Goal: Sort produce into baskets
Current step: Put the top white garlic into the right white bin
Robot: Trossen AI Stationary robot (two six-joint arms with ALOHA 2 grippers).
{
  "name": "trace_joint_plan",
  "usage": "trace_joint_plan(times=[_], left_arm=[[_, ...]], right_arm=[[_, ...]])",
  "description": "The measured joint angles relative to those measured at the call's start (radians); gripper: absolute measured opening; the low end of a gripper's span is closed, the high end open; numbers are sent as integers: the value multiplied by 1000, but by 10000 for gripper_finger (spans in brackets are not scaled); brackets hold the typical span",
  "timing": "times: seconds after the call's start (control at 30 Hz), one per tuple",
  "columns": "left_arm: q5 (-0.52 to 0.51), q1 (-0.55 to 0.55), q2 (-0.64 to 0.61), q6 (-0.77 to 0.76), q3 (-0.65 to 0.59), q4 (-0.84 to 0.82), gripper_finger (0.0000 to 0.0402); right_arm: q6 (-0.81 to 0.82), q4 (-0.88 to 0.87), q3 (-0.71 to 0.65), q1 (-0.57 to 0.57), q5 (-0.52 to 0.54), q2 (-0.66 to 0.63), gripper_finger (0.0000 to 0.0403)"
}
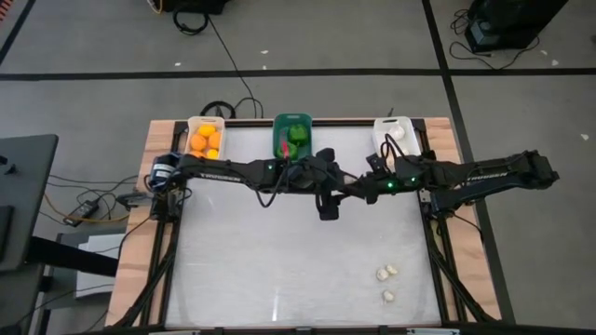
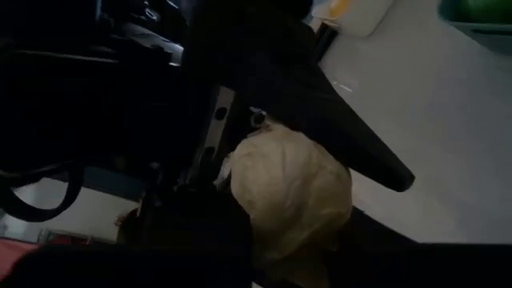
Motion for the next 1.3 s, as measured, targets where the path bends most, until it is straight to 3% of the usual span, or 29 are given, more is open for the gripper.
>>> trace_joint_plan(times=[0.2,0.33,0.43,0.5,0.6,0.73,0.8,0.93,1.07,1.3], left_arm=[[-74,19,-15,5,117,-66,269],[-94,56,-15,0,208,-199,313],[-98,85,-44,-57,270,-320,347],[-64,105,-153,-63,259,-436,363],[100,160,-258,-12,164,-351,372],[384,268,-280,-46,-55,-273,368],[467,312,-266,-91,-154,-225,365],[577,351,-353,-161,-299,-34,363],[571,344,-341,-179,-386,-2,362],[527,346,-354,-182,-441,56,362]], right_arm=[[-16,42,8,-39,57,-7,89],[0,76,6,-94,118,-5,89],[53,-22,-7,-145,281,1,89],[119,-100,-10,-191,392,13,88],[204,-221,-1,-256,487,-2,88],[285,-422,-8,-312,538,12,88],[320,-487,-2,-351,568,8,88],[387,-656,-5,-422,616,24,88],[506,-763,-4,-503,628,49,94],[443,-834,-3,-625,560,126,146]])
